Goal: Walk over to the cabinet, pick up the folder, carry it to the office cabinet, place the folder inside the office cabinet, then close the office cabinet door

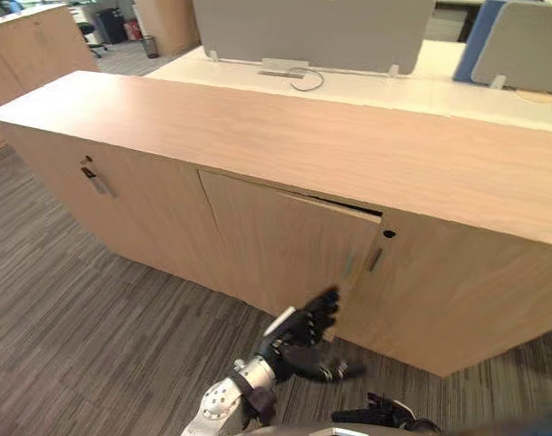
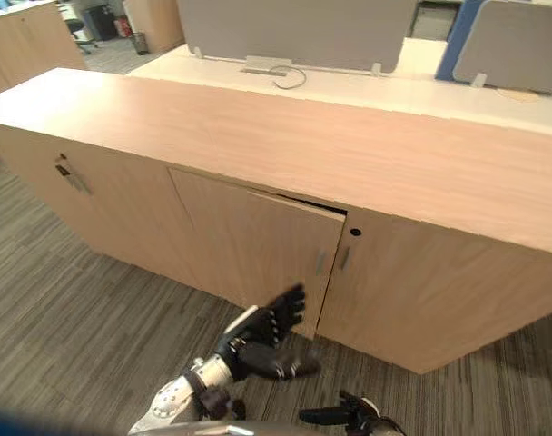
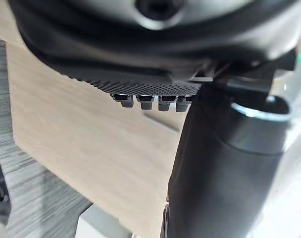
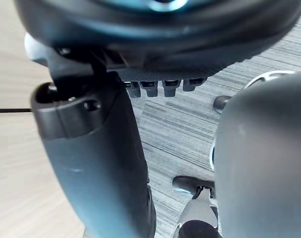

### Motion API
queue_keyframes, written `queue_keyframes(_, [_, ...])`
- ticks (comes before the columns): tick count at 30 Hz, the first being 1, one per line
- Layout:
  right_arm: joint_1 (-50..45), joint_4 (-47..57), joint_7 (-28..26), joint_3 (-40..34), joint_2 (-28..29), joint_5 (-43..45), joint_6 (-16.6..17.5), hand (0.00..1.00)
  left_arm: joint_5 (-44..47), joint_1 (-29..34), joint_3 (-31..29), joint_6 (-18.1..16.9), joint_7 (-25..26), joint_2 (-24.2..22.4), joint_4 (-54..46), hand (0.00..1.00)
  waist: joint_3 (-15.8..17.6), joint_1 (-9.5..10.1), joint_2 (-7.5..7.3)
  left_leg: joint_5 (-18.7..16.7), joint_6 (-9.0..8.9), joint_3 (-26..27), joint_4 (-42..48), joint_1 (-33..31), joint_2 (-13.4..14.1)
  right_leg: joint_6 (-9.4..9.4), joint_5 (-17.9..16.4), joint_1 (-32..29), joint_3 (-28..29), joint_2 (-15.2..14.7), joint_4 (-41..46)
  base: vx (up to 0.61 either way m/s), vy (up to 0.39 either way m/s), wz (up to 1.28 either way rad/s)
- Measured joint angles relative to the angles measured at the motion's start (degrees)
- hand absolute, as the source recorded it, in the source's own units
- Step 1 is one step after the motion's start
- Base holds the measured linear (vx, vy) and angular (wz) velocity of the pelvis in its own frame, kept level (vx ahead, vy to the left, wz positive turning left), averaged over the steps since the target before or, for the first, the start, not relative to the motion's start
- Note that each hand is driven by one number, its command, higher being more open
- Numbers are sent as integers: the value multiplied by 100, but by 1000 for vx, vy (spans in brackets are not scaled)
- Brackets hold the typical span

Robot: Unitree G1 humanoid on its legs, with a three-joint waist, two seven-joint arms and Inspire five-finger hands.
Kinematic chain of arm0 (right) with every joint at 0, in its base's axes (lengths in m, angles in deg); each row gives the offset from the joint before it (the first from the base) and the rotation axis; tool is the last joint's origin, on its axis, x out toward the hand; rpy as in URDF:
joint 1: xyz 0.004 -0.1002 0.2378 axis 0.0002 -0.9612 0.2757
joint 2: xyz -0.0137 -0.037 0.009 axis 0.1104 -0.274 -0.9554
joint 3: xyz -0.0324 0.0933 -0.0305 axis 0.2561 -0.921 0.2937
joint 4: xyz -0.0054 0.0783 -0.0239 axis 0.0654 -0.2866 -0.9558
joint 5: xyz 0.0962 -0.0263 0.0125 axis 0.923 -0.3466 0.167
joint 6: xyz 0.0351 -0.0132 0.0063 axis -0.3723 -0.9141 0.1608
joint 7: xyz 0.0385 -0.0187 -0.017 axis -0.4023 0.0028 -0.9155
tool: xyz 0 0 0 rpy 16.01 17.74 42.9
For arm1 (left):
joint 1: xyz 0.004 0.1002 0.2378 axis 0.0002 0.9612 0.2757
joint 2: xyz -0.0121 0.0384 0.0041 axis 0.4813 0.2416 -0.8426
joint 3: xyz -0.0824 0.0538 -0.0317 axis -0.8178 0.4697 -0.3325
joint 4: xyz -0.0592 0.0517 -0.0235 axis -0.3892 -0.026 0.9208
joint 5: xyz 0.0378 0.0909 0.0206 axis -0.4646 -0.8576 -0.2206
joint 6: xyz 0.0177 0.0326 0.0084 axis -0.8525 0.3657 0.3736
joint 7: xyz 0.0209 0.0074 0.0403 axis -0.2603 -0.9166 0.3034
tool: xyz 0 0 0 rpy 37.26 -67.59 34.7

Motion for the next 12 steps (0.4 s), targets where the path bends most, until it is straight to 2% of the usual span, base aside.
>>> queue_keyframes(2, [25,37,21,-4,98,5,13,100,111,6,-297,-23,42,-15,417,100,48,-15,-67,5,8,45,-103,90,18,-10,106,-45,229,3,-100,46,30,-78])
queue_keyframes(5, [-33,321,17,74,318,1,40,100,209,51,-706,41,66,-2,1482,100,94,-39,-246,-5,23,560,-425,489,100,-5,251,-26,724,-49,-233,53,48,-85])
queue_keyframes(9, [-264,455,25,222,293,221,90,100,-114,-334,-904,91,198,-227,3233,100,-206,-136,-242,379,87,707,-1379,923,-94,44,270,-36,787,-236,-383,82,37,-16])
queue_keyframes(12, [-295,443,45,165,282,218,73,100,-1443,-1092,-1810,37,799,-554,4934,100,-256,-224,-169,501,114,601,-1641,1113,-146,56,277,121,646,-250,-416,82,2,19])
